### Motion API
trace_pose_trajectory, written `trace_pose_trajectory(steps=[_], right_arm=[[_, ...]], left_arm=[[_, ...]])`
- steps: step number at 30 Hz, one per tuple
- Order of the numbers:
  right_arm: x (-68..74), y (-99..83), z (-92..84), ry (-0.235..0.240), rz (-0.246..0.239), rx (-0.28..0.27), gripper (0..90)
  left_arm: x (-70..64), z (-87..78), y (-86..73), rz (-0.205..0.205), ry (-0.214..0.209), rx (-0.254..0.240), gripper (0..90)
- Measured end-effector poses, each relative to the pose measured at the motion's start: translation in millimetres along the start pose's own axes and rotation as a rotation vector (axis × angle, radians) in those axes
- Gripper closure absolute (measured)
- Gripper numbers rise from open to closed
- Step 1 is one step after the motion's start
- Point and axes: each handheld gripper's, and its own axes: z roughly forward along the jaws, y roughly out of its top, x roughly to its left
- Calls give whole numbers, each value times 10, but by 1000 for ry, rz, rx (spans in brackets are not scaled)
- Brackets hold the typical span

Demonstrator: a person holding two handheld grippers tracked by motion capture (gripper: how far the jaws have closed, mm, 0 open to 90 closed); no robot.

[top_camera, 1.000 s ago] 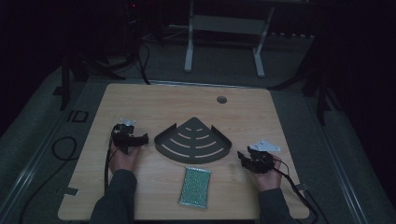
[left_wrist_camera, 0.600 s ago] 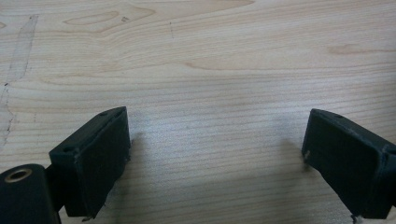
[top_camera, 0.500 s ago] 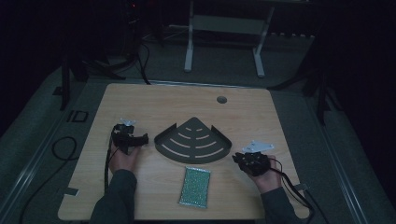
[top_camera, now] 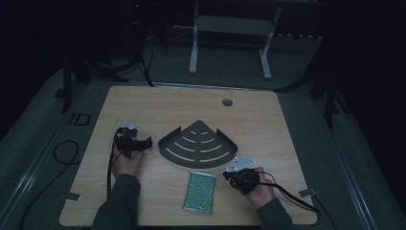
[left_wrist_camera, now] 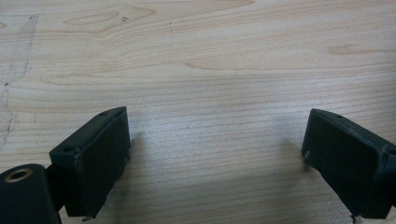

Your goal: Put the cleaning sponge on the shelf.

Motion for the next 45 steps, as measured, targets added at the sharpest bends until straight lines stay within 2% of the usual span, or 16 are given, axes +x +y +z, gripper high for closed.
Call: trace_pose_trajectory(steps=[3, 13, 16, 23, 25, 30, 34, 40, 45], right_arm=[[83, 28, 13, 35, -6, -10, 900], [383, 73, 64, 94, -44, -9, 900], [429, 107, 107, 104, -66, -4, 900], [514, 125, 183, 154, -71, -2, 899], [523, 110, 210, 146, -75, 10, 900], [518, 95, 204, 145, -82, 21, 900], [446, 27, 161, 147, -50, 24, 900], [303, -105, 64, 110, -39, 35, 899], [164, -206, -3, 73, -1, 41, 899]], left_arm=[[0, 0, 0, 0, 0, 0, 82], [0, 0, 0, 0, 0, 0, 82], [0, 0, 0, 0, 0, 0, 82], [0, 0, 0, 0, 0, 0, 82], [0, 0, 0, 0, 0, -1, 82], [0, 0, 0, 0, 0, 0, 82], [0, 0, 0, 0, 0, 0, 82], [0, 0, 0, 0, 0, 0, 82], [0, 0, 0, 0, 0, 0, 82]])
